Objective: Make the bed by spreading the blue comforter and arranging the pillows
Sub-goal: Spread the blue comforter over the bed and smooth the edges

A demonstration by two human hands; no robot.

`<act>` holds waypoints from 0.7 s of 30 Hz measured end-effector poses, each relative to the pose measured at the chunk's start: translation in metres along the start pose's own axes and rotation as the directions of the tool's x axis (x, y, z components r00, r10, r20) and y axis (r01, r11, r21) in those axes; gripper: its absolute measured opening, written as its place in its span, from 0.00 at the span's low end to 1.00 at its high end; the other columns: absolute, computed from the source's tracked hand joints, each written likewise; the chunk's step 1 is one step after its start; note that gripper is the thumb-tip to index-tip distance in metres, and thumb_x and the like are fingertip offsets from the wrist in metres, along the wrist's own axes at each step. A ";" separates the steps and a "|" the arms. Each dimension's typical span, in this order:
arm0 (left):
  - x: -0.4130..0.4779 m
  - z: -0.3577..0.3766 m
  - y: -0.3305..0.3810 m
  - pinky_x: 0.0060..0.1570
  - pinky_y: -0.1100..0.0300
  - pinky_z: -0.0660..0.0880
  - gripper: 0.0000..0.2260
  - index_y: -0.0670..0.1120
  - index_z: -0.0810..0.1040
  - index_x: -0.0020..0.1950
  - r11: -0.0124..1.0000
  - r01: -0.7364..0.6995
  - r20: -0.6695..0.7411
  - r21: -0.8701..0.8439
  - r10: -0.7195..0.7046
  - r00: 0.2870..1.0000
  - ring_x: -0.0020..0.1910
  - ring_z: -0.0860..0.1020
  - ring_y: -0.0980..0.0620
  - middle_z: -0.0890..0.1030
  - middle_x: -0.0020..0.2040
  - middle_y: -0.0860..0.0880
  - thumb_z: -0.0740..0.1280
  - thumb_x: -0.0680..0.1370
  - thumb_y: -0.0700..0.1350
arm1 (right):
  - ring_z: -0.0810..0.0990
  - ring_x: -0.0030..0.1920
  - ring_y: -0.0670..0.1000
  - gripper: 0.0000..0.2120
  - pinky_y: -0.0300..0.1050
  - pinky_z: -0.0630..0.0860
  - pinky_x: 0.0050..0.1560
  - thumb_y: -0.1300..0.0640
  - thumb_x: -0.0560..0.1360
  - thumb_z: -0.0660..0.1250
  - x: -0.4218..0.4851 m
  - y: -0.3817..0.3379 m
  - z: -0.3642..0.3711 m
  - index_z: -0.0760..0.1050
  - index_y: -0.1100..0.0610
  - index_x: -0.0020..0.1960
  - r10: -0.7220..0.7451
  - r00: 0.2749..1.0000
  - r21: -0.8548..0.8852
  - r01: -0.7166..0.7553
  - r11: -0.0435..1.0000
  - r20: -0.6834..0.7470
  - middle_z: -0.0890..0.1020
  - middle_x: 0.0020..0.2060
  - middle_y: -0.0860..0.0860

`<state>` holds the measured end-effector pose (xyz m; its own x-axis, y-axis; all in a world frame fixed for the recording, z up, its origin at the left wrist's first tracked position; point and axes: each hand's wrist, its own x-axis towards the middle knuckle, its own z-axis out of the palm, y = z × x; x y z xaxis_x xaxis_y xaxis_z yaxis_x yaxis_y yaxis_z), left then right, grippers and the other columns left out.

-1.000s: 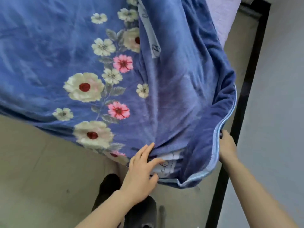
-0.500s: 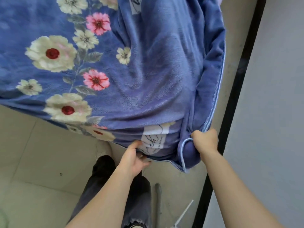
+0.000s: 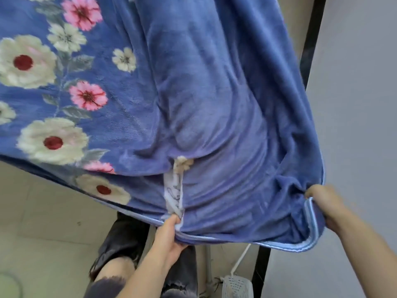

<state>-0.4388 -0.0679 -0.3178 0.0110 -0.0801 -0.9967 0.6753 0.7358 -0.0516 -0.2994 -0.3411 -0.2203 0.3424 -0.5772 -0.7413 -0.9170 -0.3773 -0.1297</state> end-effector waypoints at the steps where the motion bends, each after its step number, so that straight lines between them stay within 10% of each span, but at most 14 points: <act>1: 0.004 -0.010 -0.005 0.51 0.44 0.78 0.14 0.42 0.74 0.64 0.991 0.007 -0.104 0.131 0.006 0.995 0.54 0.80 0.37 0.81 0.57 0.38 0.61 0.79 0.44 | 0.76 0.34 0.59 0.08 0.49 0.71 0.37 0.61 0.57 0.61 0.002 0.009 0.012 0.72 0.63 0.34 -0.031 0.999 -0.087 0.028 0.996 -0.029 0.76 0.34 0.61; 4: 0.021 -0.022 0.011 0.45 0.47 0.76 0.16 0.44 0.71 0.65 0.806 0.096 -0.251 0.583 0.067 0.966 0.47 0.78 0.42 0.78 0.58 0.41 0.64 0.79 0.49 | 0.77 0.54 0.66 0.19 0.57 0.74 0.51 0.58 0.65 0.67 0.010 0.029 0.054 0.73 0.63 0.54 -0.156 0.983 -0.387 0.108 0.916 -0.094 0.78 0.50 0.65; 7: 0.031 -0.017 0.041 0.51 0.45 0.74 0.17 0.44 0.69 0.68 0.883 0.078 -0.224 0.463 0.031 0.974 0.53 0.75 0.41 0.74 0.65 0.40 0.61 0.81 0.49 | 0.70 0.63 0.64 0.26 0.59 0.70 0.60 0.55 0.72 0.70 0.008 0.012 0.089 0.67 0.63 0.66 -0.274 0.954 -0.407 0.203 0.891 -0.124 0.71 0.63 0.63; 12: 0.019 -0.009 0.097 0.56 0.39 0.72 0.16 0.46 0.74 0.56 0.949 -0.217 -0.061 -0.229 0.209 0.976 0.51 0.78 0.44 0.79 0.52 0.43 0.57 0.81 0.57 | 0.75 0.56 0.55 0.23 0.52 0.72 0.61 0.39 0.78 0.57 -0.012 -0.050 0.151 0.73 0.57 0.60 -0.187 0.943 0.172 0.144 0.975 0.274 0.77 0.55 0.53; 14: 0.021 -0.001 0.114 0.50 0.41 0.75 0.10 0.47 0.74 0.53 0.950 -0.245 -0.069 -0.191 0.236 0.969 0.48 0.77 0.46 0.78 0.48 0.45 0.59 0.80 0.51 | 0.75 0.61 0.59 0.26 0.57 0.72 0.63 0.39 0.78 0.55 -0.016 -0.066 0.180 0.73 0.59 0.62 -0.205 0.931 0.225 0.139 0.964 0.303 0.77 0.62 0.56; 18: 0.024 0.022 0.122 0.41 0.51 0.73 0.08 0.45 0.73 0.42 0.980 -0.201 -0.168 0.005 0.199 0.965 0.34 0.71 0.51 0.78 0.30 0.48 0.58 0.80 0.40 | 0.73 0.44 0.61 0.15 0.50 0.67 0.44 0.56 0.81 0.56 -0.014 -0.054 0.188 0.69 0.57 0.36 -0.389 0.920 0.054 0.391 0.919 -0.035 0.80 0.48 0.65; 21: 0.025 -0.007 0.077 0.39 0.52 0.72 0.07 0.44 0.72 0.44 0.996 0.041 -0.335 0.077 -0.013 0.942 0.33 0.71 0.52 0.72 0.34 0.48 0.56 0.80 0.40 | 0.76 0.46 0.65 0.16 0.53 0.69 0.44 0.54 0.81 0.56 -0.008 -0.008 0.158 0.74 0.63 0.43 -0.392 0.912 -0.167 0.371 0.914 -0.122 0.81 0.46 0.66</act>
<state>-0.3914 -0.0083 -0.3473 -0.2457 0.1402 -0.9592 0.7302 0.6776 -0.0880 -0.3272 -0.2190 -0.3177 0.6970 -0.4665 -0.5447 -0.6766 -0.6794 -0.2839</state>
